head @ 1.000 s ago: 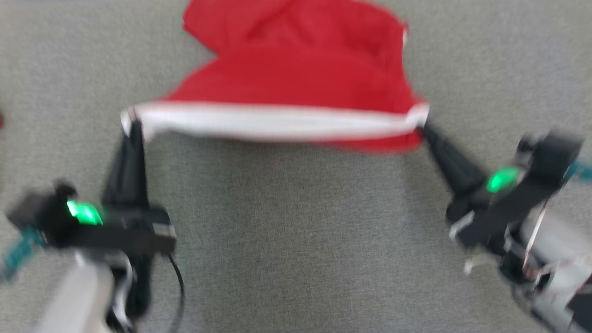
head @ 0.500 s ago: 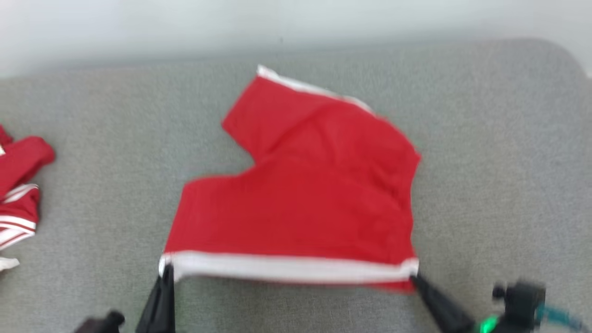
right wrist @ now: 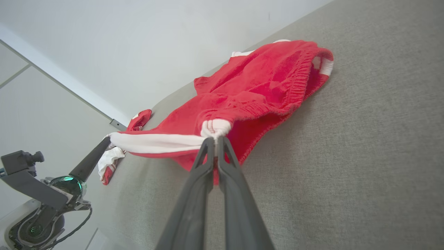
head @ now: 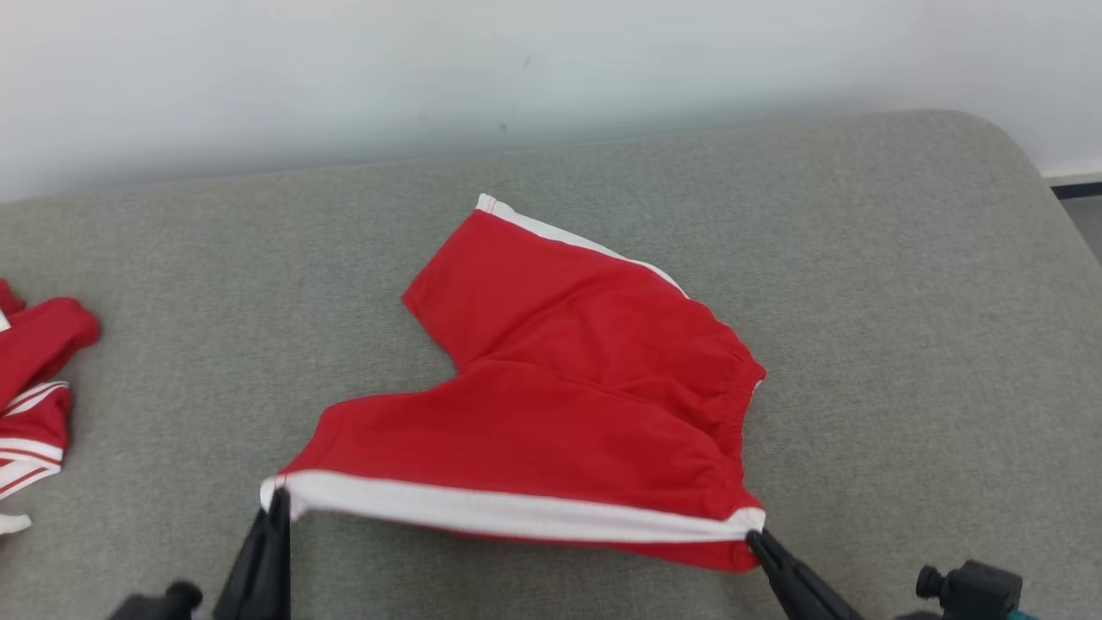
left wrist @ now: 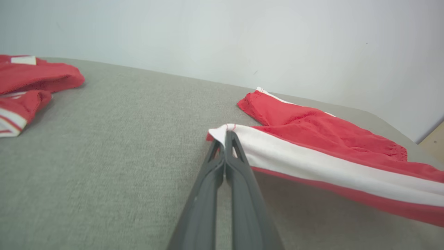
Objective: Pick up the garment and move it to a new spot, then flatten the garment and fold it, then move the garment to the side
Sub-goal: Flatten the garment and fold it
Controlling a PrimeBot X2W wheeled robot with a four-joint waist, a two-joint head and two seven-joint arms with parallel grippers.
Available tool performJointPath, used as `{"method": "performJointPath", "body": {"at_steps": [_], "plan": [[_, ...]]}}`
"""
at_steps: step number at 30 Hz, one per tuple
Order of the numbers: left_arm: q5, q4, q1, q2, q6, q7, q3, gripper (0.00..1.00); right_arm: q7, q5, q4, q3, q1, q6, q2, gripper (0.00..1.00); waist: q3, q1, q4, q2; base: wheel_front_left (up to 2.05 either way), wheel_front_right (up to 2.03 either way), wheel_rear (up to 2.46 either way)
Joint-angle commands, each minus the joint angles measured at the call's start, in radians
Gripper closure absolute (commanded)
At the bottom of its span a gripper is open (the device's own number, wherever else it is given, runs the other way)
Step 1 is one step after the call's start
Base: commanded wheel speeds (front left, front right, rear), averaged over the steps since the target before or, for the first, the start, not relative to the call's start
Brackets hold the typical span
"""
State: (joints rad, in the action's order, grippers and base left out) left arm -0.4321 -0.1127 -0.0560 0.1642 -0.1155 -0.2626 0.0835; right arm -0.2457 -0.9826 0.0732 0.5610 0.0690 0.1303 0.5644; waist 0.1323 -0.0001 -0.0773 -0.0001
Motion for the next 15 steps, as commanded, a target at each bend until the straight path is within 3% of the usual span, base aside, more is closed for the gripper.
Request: {"method": "performJointPath", "body": {"at_steps": [1,7,8,15], "plan": [[0.011,0.01,0.039,0.018,-0.006,-0.003,0.006,1.0,0.005,0.009,0.007,-0.011,-0.014,0.001,-0.008,1.0,0.007,0.0001,-0.016,0.0001,0.0,0.0,0.0],[0.049,0.031,0.258,0.13,-0.014,0.101,0.075,1.0,0.028,0.011,0.014,-0.047,-0.108,0.001,-0.049,1.0,0.064,0.0001,-0.069,0.0001,0.0,0.0,0.0],[0.062,0.025,0.352,0.184,-0.015,0.158,0.109,1.0,0.033,0.014,-0.003,-0.047,-0.159,0.001,-0.065,1.0,0.096,0.0001,-0.096,0.0001,0.0,0.0,0.0],[0.009,-0.061,0.663,0.307,-0.014,0.283,0.297,1.0,0.008,0.026,-0.113,-0.026,-0.325,0.001,-0.146,1.0,0.205,0.0001,-0.173,0.0001,0.0,0.0,0.0]]}}
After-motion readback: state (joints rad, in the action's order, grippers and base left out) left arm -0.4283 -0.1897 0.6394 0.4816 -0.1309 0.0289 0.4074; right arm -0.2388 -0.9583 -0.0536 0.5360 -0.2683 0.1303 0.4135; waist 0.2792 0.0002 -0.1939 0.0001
